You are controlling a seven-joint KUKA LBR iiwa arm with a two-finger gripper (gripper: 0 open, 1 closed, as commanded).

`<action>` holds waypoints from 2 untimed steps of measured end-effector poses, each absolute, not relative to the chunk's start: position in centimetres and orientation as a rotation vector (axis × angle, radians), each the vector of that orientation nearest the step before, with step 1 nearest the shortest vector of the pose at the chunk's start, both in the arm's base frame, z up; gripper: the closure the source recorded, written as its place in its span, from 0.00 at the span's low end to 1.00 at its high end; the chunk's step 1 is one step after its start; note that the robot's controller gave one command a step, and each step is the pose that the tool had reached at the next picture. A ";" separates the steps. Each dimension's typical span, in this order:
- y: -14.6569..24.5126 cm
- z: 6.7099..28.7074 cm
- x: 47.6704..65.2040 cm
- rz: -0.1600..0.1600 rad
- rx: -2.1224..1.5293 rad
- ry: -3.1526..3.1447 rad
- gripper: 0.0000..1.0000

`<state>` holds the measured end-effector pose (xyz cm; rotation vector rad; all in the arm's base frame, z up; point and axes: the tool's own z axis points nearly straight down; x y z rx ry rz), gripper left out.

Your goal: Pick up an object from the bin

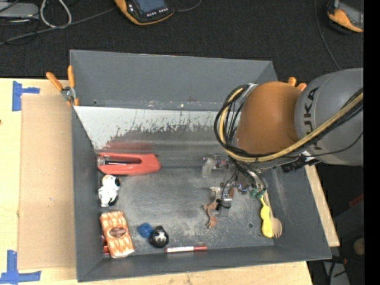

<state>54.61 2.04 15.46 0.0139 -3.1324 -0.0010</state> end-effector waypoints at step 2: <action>-2.3 10.3 49.1 -0.002 0.125 -3.136 0.00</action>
Offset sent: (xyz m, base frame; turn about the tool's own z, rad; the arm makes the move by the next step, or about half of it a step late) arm -0.0630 -0.0508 -0.0587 -0.0787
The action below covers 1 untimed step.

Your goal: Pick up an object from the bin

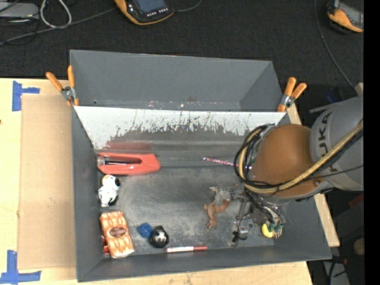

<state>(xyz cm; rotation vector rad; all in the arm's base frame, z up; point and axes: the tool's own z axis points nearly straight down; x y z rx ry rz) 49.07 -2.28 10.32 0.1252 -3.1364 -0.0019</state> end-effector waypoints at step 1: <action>-3.3 9.1 48.1 -0.003 0.162 -3.140 0.00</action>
Offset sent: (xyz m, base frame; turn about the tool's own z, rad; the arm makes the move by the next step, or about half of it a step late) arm 0.1077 -0.0404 -0.0326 0.1656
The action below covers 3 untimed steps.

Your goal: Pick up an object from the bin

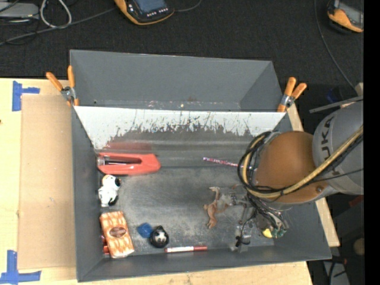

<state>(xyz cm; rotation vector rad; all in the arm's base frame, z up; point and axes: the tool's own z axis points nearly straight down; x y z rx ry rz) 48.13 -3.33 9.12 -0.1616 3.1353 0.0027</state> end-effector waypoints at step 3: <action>-6.3 13.4 61.9 0.003 0.192 3.129 0.00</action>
Offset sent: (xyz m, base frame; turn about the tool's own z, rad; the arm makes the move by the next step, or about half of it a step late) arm 0.0930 0.0248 -0.0212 0.0884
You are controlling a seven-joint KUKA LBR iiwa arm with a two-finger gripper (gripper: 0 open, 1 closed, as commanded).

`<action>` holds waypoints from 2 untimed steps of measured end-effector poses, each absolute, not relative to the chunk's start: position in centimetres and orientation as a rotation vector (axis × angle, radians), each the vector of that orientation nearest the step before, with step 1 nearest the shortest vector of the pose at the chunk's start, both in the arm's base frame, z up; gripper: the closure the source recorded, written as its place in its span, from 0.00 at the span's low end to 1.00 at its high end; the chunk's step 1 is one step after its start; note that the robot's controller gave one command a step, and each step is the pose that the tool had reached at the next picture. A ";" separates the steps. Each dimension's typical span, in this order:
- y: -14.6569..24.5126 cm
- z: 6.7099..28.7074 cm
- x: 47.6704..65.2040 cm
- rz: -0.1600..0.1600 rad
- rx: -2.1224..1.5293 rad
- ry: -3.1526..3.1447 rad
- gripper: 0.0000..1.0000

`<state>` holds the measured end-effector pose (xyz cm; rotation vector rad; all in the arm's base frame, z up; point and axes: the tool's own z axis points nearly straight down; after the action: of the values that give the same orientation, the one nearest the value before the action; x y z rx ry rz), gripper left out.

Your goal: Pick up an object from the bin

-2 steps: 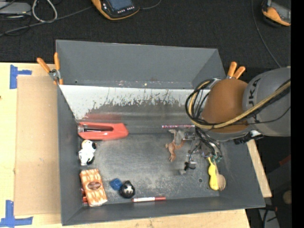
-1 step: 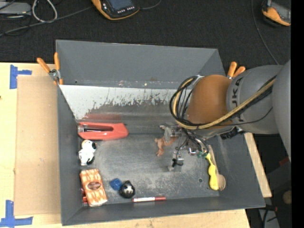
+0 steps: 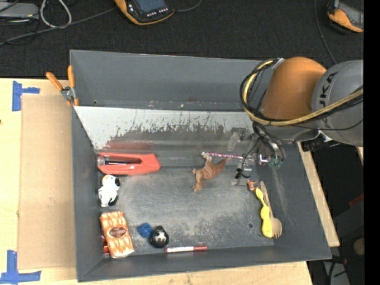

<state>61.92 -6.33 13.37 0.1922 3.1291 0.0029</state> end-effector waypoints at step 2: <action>-6.8 8.3 60.9 0.006 0.185 3.120 0.00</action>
Offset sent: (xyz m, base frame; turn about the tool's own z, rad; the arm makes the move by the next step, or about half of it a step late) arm -0.0041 0.0057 -0.0637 0.0022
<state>60.90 -6.82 8.33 0.1854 3.1198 0.0056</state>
